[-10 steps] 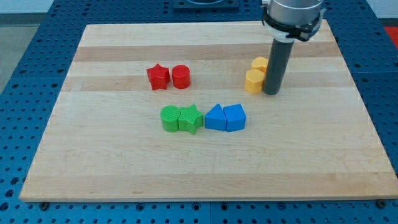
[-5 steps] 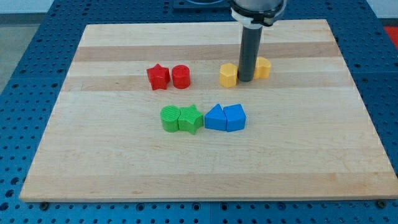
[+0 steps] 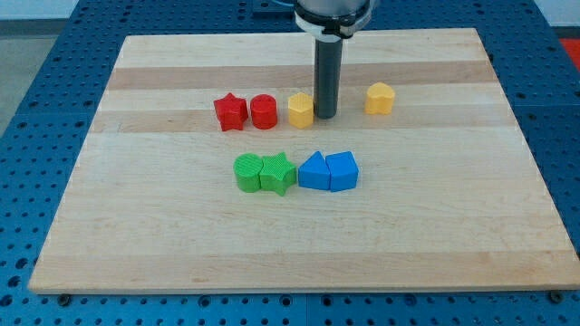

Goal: Place the yellow blocks right to the red blocks

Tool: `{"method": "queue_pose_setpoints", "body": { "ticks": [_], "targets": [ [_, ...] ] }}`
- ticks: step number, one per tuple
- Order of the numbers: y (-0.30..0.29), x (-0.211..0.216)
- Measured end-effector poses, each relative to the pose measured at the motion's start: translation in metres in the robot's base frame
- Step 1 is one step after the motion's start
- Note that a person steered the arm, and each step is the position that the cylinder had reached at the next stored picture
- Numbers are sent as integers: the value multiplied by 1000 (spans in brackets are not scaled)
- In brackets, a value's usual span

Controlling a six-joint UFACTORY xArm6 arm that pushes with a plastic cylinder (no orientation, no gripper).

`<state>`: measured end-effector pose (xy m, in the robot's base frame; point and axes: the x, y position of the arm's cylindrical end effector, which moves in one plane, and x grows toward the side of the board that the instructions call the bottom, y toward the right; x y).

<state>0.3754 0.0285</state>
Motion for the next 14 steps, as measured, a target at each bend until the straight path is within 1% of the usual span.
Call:
{"method": "queue_pose_setpoints", "body": {
  "ticks": [1,2,3,4,5,6,9,14],
  "targets": [
    [-4,0],
    [20,6],
    [72,22],
    [131,22],
    [161,-5],
    [161,-22],
    [109,-22],
    [48,-10]
  ]
}}
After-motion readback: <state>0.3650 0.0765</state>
